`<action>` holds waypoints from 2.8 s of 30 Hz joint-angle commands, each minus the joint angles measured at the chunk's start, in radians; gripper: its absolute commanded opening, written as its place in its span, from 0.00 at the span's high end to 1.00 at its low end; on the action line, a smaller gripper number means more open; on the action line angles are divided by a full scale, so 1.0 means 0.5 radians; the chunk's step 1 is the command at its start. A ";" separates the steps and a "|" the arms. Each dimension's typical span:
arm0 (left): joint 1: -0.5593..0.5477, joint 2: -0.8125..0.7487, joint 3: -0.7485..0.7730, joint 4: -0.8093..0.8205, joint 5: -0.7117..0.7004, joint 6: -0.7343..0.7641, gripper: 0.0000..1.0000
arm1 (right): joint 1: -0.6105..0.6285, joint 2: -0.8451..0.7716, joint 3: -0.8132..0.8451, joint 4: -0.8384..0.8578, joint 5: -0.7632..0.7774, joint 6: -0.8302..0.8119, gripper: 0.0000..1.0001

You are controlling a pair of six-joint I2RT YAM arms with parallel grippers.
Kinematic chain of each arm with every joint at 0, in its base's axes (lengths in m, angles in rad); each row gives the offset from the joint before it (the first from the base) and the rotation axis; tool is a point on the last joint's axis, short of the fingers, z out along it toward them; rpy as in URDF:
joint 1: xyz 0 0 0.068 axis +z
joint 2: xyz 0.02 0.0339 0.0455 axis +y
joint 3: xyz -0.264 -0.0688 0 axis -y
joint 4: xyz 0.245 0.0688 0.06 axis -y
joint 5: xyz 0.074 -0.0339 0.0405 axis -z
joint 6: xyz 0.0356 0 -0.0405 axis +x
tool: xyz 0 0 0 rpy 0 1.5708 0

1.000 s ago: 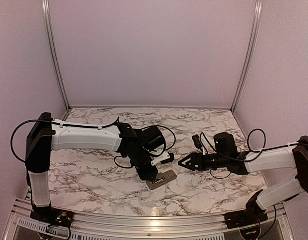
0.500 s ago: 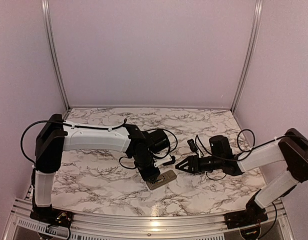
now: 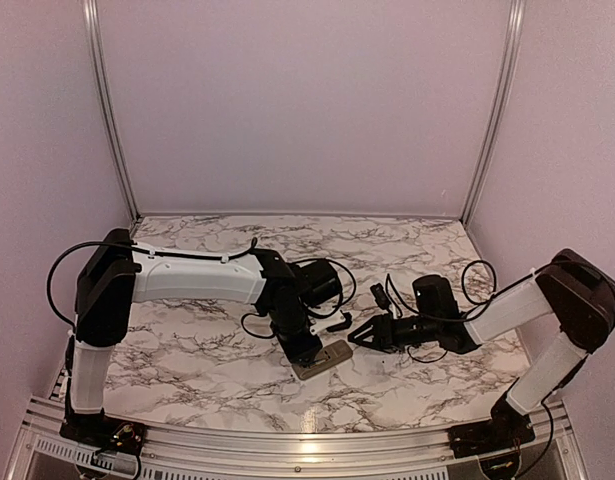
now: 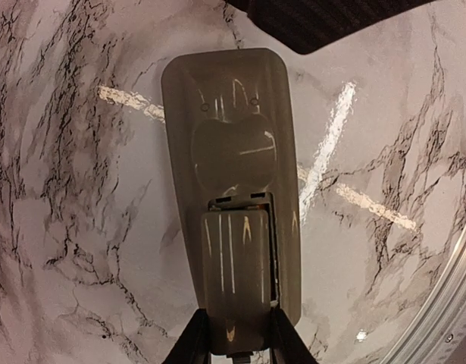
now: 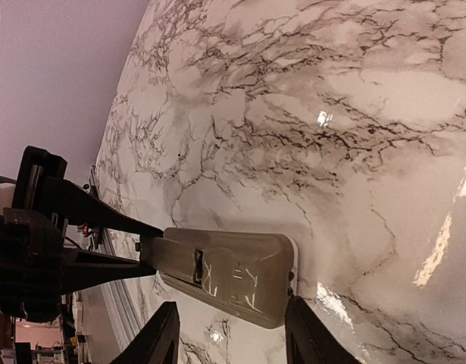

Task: Load the batteries into the remote control
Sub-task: Load the battery cover onto the remote control without the battery cover.

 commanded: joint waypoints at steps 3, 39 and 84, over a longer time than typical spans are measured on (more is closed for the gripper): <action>-0.004 0.061 0.065 -0.040 0.042 -0.032 0.89 | -0.020 0.070 0.036 0.119 -0.034 0.034 0.55; 0.048 0.060 0.028 -0.086 0.074 -0.151 0.90 | -0.020 0.235 0.038 0.289 -0.108 0.115 0.65; 0.064 0.084 0.110 -0.084 0.115 -0.206 0.41 | -0.002 0.293 0.030 0.432 -0.201 0.195 0.73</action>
